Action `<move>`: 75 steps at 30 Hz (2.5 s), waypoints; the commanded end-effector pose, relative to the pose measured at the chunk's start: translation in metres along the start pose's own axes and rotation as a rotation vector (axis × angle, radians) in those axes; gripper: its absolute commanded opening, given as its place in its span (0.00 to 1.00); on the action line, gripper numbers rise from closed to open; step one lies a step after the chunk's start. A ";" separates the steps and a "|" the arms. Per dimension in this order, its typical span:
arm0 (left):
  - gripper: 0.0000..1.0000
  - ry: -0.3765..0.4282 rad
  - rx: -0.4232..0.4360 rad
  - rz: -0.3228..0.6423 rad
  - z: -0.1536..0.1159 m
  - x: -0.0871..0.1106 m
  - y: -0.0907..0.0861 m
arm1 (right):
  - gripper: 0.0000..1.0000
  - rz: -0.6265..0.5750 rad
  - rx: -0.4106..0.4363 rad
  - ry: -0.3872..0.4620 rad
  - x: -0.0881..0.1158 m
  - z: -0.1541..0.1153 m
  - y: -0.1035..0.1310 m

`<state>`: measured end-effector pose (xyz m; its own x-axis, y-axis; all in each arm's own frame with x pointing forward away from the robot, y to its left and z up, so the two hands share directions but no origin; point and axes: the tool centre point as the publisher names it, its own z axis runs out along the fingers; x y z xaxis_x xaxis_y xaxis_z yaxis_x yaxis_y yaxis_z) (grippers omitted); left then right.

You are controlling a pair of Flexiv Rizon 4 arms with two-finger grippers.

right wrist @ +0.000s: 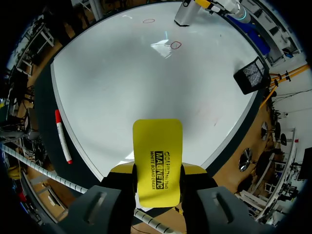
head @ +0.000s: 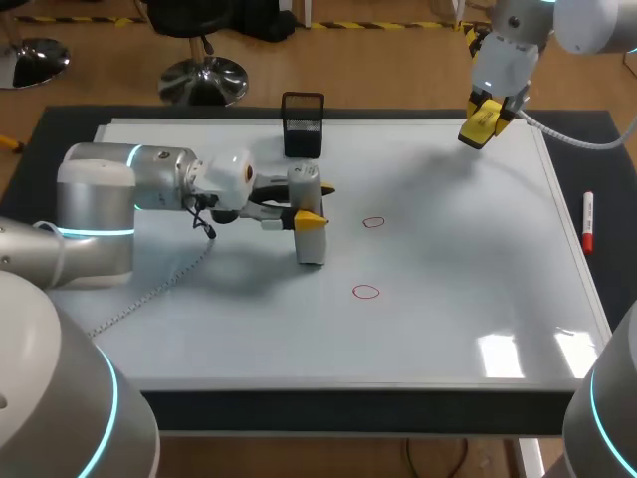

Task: Pick up the inspection probe, press it on each red-marked spot on the whiteboard one by one, put down the probe, pick up the eraser, and wipe off all the red marks.

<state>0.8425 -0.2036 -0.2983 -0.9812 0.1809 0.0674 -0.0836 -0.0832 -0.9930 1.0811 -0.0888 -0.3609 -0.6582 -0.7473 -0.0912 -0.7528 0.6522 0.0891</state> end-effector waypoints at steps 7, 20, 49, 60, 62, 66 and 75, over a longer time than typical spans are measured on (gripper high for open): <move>0.00 -0.002 0.005 0.007 -0.002 -0.002 0.000 | 0.00 -0.002 0.000 0.005 -0.001 -0.001 -0.001; 0.00 -0.062 -0.037 0.068 -0.032 -0.033 -0.038 | 0.00 -0.002 0.000 0.005 -0.001 -0.001 -0.001; 0.00 -0.365 -0.068 0.118 -0.166 -0.128 -0.083 | 0.00 -0.002 0.000 0.005 -0.001 -0.001 -0.001; 0.00 -0.424 -0.051 0.095 -0.188 -0.143 -0.078 | 0.00 -0.002 0.000 0.005 -0.001 -0.001 -0.001; 0.00 -0.426 -0.054 0.092 -0.189 -0.144 -0.077 | 0.00 -0.002 0.000 0.005 -0.001 -0.001 -0.001; 0.00 -0.424 -0.063 0.087 -0.190 -0.144 -0.078 | 0.00 -0.002 0.000 0.005 -0.001 -0.001 -0.001; 0.00 -0.424 -0.063 0.087 -0.190 -0.144 -0.078 | 0.00 -0.002 0.000 0.005 -0.001 -0.001 -0.001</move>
<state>1.0226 -0.0371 -0.2497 -0.9693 -0.2460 0.0034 0.0010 -0.0179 -0.9998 1.0811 -0.0888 -0.3610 -0.6582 -0.7473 -0.0913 -0.7528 0.6522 0.0890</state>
